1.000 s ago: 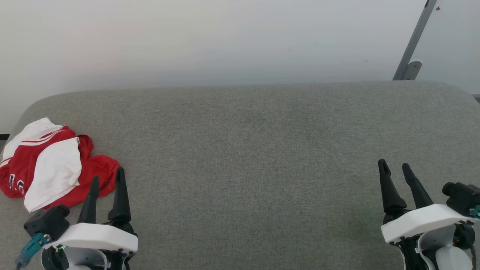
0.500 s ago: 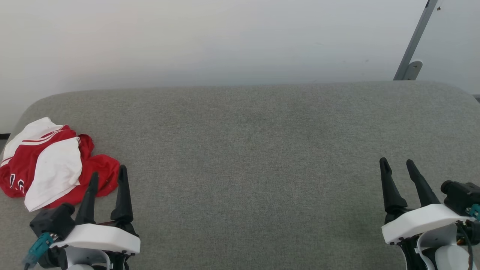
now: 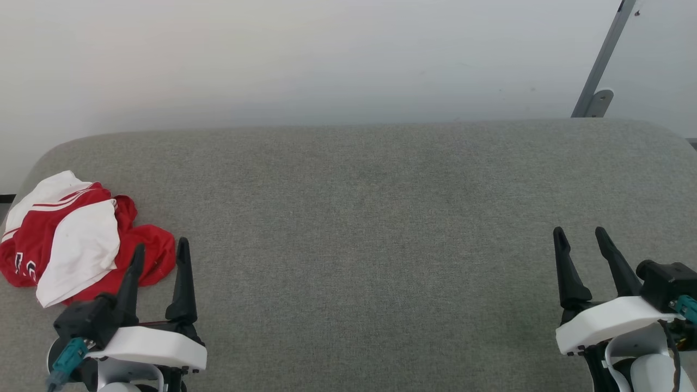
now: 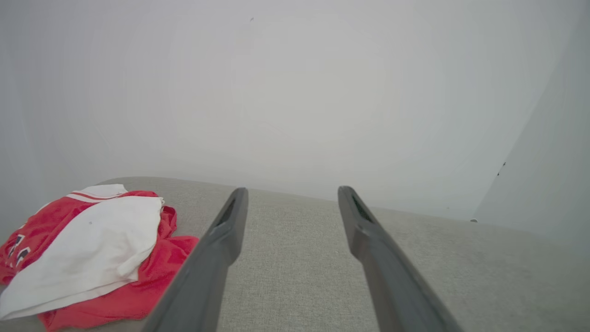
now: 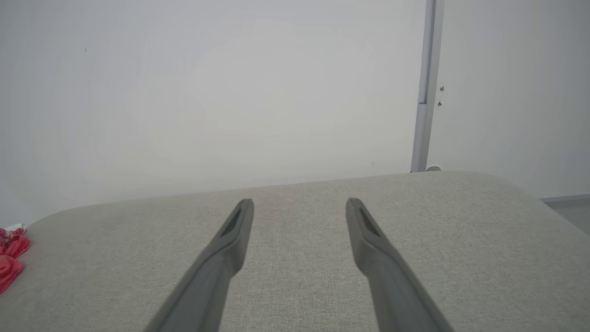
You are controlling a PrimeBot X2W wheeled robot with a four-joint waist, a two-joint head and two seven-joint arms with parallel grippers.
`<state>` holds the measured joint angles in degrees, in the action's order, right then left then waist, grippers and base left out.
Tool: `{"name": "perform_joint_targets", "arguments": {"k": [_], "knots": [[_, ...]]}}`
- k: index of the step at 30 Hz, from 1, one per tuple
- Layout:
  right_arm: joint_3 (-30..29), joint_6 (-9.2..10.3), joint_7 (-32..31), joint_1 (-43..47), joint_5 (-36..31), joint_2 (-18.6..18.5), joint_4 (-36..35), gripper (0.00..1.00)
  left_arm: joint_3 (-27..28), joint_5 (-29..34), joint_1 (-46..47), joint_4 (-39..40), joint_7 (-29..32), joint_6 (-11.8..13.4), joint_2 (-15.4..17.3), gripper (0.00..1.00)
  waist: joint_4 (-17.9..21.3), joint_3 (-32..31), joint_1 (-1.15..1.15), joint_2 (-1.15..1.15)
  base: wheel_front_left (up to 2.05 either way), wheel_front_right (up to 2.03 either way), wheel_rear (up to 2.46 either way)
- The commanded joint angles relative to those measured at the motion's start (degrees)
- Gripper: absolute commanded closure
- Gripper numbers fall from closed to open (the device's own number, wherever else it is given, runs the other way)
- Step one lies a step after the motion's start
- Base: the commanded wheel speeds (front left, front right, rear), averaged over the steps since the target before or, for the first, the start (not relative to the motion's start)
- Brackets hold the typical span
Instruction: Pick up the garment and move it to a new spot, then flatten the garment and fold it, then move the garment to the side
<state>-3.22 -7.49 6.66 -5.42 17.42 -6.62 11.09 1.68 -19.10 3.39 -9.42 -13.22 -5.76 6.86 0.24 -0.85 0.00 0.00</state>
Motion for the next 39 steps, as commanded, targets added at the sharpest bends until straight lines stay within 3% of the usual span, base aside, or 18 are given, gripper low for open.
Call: {"name": "perform_joint_targets", "arguments": {"k": [1,15,29,34,39], "knots": [[-0.05,0.01,0.51,-0.82,-1.29,-0.23,-0.49,0.00,-0.03,1.43,-0.10,0.37,-0.62,-0.17,0.06,0.00,0.02,-0.02,0.00,0.00,0.00,0.00,0.00],[-0.55,0.01,1.27,-0.36,-7.67,-0.23,-1.27,0.00,-0.14,6.96,-0.53,0.60,-2.08,-0.78,0.10,0.00,0.10,0.04,0.00,0.00,0.00,0.00,0.00],[-0.67,0.01,0.36,0.21,-8.00,0.46,-2.58,0.00,-0.42,6.16,-0.30,0.08,-2.06,-1.20,0.12,0.00,-0.28,0.27,0.00,0.00,0.00,0.00,0.00],[0.54,0.01,-0.24,0.35,-7.49,0.58,-3.18,0.00,0.85,5.49,0.35,-0.80,-2.05,-0.42,0.32,0.00,-2.26,0.12,0.00,0.00,0.00,0.00,0.00],[2.05,0.01,-0.95,0.34,-7.11,0.08,-3.66,0.00,2.33,4.75,0.84,-1.59,-2.05,0.62,0.24,0.00,-6.61,-0.35,0.00,0.00,0.00,0.00,0.00]]}}
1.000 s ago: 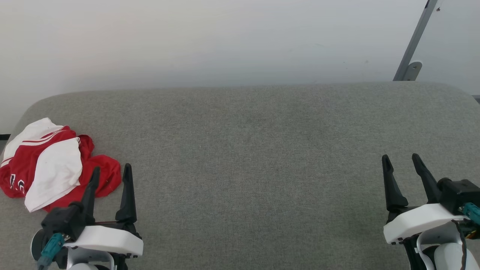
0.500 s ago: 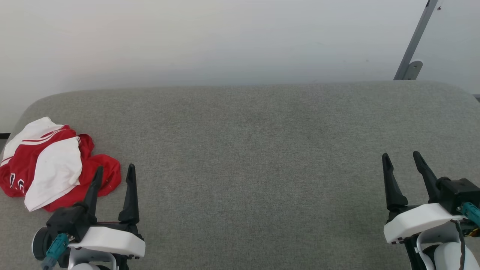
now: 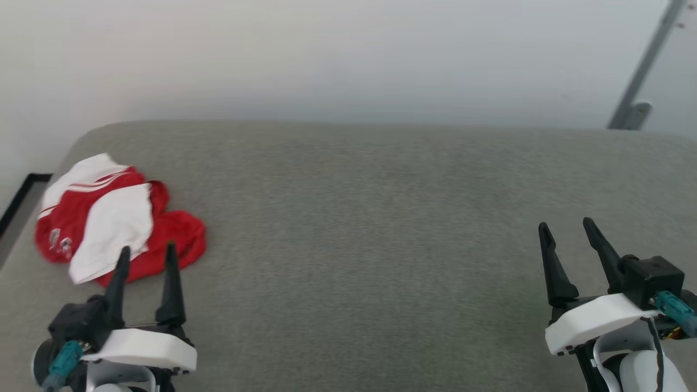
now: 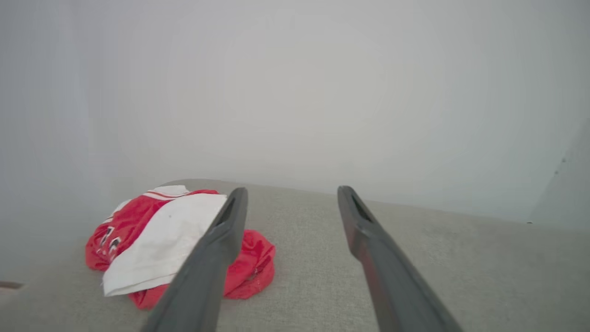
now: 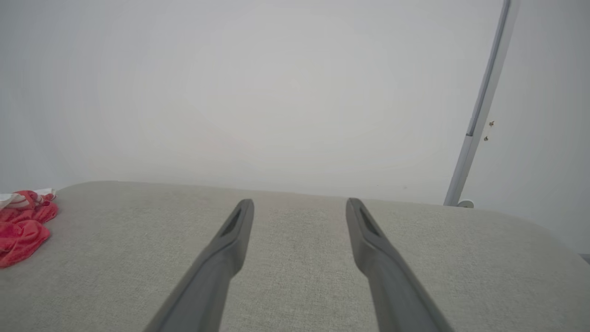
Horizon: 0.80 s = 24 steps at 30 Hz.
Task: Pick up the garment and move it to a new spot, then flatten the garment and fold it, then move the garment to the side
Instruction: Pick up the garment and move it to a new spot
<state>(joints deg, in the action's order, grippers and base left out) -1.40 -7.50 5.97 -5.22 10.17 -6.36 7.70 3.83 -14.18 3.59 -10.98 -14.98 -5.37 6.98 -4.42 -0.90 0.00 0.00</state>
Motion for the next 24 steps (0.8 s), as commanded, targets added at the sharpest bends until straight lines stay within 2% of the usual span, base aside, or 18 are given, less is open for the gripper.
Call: {"name": "perform_joint_targets", "arguments": {"k": [1,14,19,24], "knots": [[0.23,0.02,-0.26,0.14,0.15,-0.18,-0.26,0.00,0.18,-0.17,0.64,-0.03,-0.30,0.23,0.12,0.00,-1.95,-0.30,0.00,0.00,0.00,0.00,0.00],[5.83,0.02,-0.86,-1.88,1.42,0.31,0.68,0.00,4.01,-2.33,-1.71,0.53,1.23,3.42,1.03,0.00,-15.91,-2.00,0.00,0.00,0.00,0.00,0.00],[6.78,0.03,-0.99,-2.05,2.01,0.25,1.14,0.00,4.50,-2.79,-2.98,1.52,1.73,4.12,1.07,0.00,-19.15,-2.16,0.00,0.00,0.00,0.00,0.00],[6.63,0.03,-1.19,-1.71,2.14,-0.16,0.94,0.00,4.52,-3.15,-3.76,2.12,2.26,4.39,1.15,0.00,-20.82,-1.84,0.00,0.00,0.00,0.00,0.00]]}}
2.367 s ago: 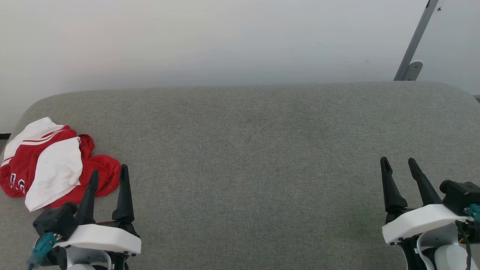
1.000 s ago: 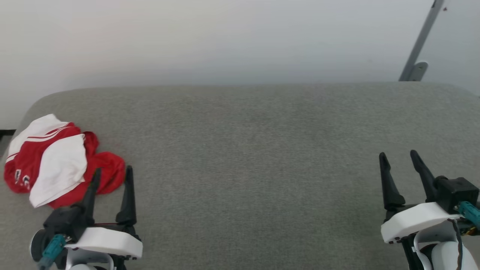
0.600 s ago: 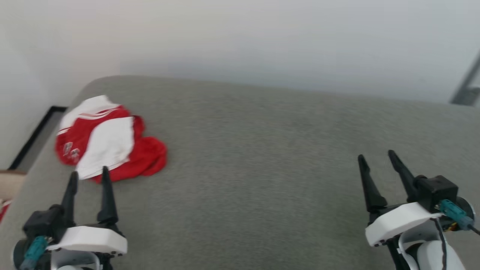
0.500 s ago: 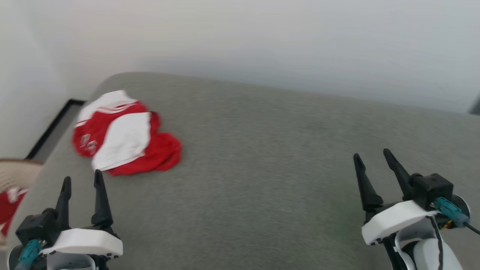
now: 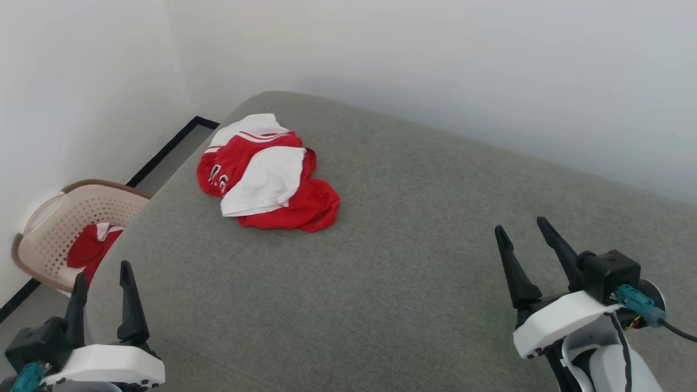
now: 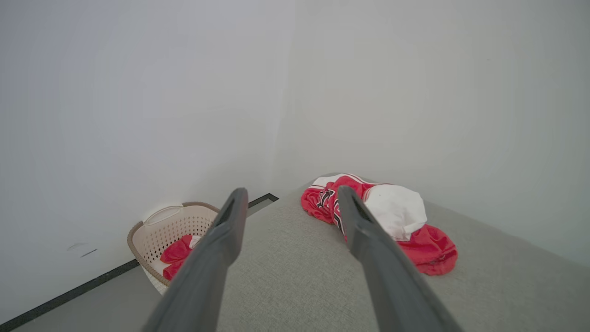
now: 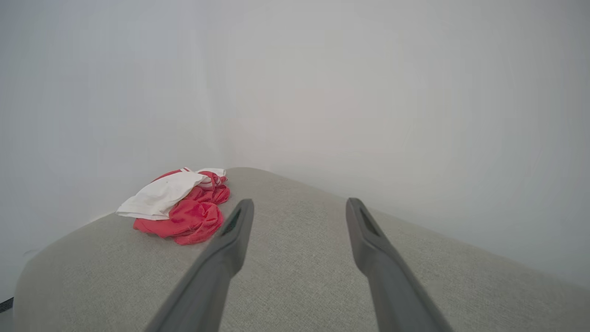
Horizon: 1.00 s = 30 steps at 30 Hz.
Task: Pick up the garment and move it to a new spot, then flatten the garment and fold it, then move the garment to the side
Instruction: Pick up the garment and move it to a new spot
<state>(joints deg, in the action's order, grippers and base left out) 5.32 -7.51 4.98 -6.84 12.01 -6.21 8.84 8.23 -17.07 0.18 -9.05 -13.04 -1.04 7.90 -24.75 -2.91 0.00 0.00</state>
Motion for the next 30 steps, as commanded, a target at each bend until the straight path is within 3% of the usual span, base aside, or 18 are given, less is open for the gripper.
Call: {"name": "perform_joint_targets", "arguments": {"k": [1,12,21,30], "knots": [[-0.23,0.04,-0.35,-0.05,0.28,-0.38,-0.38,0.00,0.21,-0.43,-0.25,0.05,0.46,0.08,0.40,0.00,-0.63,0.39,0.00,0.00,0.00,0.00,0.00],[-3.65,0.03,-2.03,-1.46,-0.22,-1.61,-3.45,0.00,-1.06,-2.83,9.04,-4.98,1.85,-2.03,1.49,0.00,1.15,5.61,0.00,0.00,0.00,0.00,0.00],[-4.19,0.04,-3.86,-4.76,-0.69,-2.86,-6.66,0.00,-1.92,-5.12,22.28,-14.29,1.94,-4.53,4.73,0.00,5.98,12.06,0.00,0.00,0.00,0.00,0.00],[-3.36,0.03,-5.84,-9.37,-1.39,-4.28,-10.80,0.00,-4.11,-6.82,37.80,-28.44,1.81,-6.01,8.70,0.00,12.07,20.74,0.00,0.00,0.00,0.00,0.00]]}}
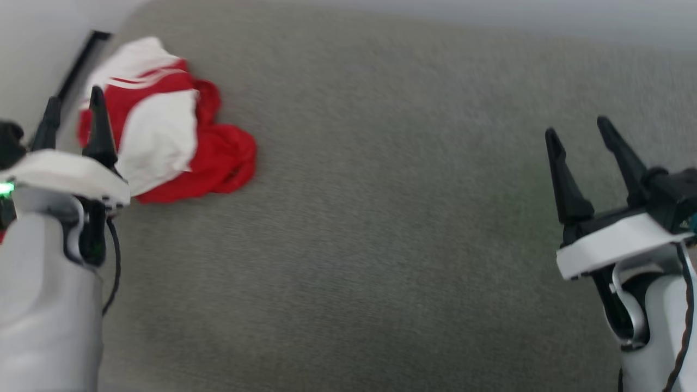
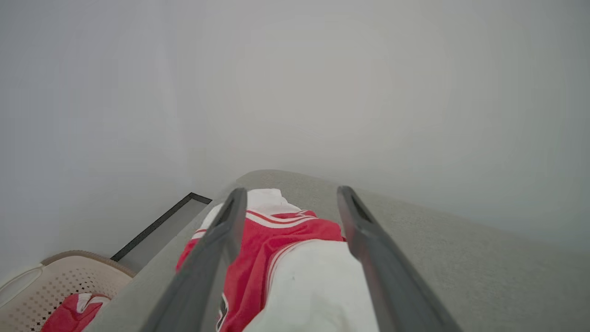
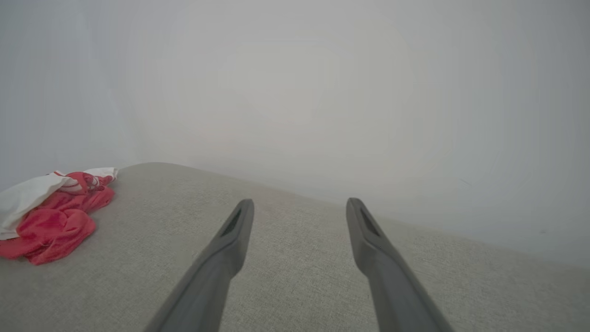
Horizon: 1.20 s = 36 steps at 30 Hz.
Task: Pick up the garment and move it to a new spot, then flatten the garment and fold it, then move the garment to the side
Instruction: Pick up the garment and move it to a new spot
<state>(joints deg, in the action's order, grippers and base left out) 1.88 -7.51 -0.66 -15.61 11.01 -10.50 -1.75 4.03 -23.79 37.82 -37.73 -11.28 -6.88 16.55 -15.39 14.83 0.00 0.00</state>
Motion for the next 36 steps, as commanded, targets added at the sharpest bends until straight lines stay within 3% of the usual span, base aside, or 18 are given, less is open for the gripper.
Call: {"name": "perform_joint_targets", "arguments": {"k": [1,8,14,26,27,28,36], "knots": [[0.31,0.03,-0.24,-1.16,-0.44,-0.03,-0.66,0.00,-0.28,-0.33,1.75,-1.48,0.34,-0.13,0.51,0.00,3.28,3.99,0.00,0.00,0.00,0.00,0.00],[0.70,0.03,-1.33,-4.34,-0.64,-0.71,-3.31,0.00,-1.17,-3.10,13.21,-17.79,5.65,-0.47,2.64,0.00,6.38,10.77,0.00,0.00,0.00,0.00,0.00],[0.25,0.04,-2.48,-5.14,-0.43,-0.81,-4.94,0.00,-1.75,-4.37,18.93,-29.89,18.71,0.15,2.97,0.00,7.44,13.97,0.00,0.00,0.00,0.00,0.00],[0.07,0.03,-2.94,-6.08,0.30,-0.38,-5.47,0.00,-2.01,-6.23,18.69,-37.32,30.04,3.33,0.78,0.00,8.62,15.98,0.00,0.00,0.00,0.00,0.00],[0.04,0.03,-2.86,-6.04,0.37,-0.30,-5.32,0.00,-2.00,-6.40,18.45,-37.51,30.65,3.68,0.77,0.43,8.64,15.84,0.00,0.00,0.00,0.00,0.00],[-0.04,0.04,-2.76,-5.91,0.41,-0.27,-5.11,0.00,-2.31,-6.04,18.19,-37.58,29.84,3.40,1.01,0.98,8.62,15.59,0.00,0.00,0.00,0.00,0.00],[-1.10,0.04,-1.48,-4.27,1.02,0.00,-4.08,0.00,-3.18,-5.10,20.03,-35.58,24.77,1.61,5.69,1.00,7.73,12.12,0.00,0.00,0.00,0.00,0.00]]}}
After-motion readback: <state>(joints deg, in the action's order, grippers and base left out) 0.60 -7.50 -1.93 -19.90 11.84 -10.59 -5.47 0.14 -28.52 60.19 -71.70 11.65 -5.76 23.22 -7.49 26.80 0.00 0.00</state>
